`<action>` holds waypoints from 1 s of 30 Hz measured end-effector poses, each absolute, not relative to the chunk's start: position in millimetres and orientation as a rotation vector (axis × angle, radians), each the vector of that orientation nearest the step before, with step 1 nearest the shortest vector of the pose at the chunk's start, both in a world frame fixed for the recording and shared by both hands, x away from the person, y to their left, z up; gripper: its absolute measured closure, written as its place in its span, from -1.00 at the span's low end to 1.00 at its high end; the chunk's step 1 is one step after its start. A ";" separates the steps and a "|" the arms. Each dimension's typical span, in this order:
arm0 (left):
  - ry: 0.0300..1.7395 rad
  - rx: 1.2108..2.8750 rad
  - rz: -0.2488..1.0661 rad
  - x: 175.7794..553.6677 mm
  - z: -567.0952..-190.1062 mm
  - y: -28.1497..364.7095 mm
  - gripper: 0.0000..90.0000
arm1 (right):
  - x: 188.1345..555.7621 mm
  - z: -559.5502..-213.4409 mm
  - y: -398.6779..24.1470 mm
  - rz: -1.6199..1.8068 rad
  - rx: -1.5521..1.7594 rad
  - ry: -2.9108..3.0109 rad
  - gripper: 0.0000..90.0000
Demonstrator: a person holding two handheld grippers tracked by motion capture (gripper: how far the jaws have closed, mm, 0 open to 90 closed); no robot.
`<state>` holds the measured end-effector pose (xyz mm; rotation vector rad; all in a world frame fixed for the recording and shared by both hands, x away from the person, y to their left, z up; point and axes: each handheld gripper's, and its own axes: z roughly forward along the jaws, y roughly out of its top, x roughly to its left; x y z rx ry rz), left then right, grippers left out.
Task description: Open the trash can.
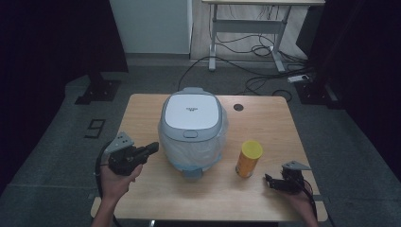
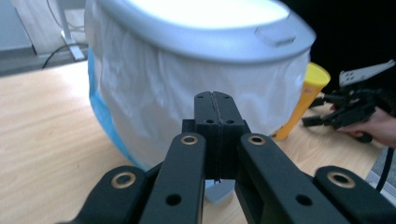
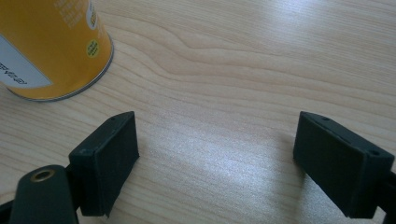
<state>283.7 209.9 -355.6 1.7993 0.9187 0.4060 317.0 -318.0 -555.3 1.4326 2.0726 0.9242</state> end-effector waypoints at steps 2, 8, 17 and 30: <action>0.896 1.793 0.407 283.7 -346.9 206.3 1.00 | 317.0 -555.3 -318.0 0.924 1.433 2.072 -0.70; 0.855 1.810 0.408 286.7 -333.7 193.7 1.00 | 317.0 -555.3 -318.0 0.924 1.433 2.072 -0.70; 0.812 1.833 0.379 295.9 -322.0 175.8 1.00 | 316.7 -555.3 -318.1 0.923 1.437 2.069 -0.70; 0.780 1.879 0.339 312.3 -318.9 151.6 1.00 | 316.5 -555.3 -318.1 0.922 1.439 2.067 -0.70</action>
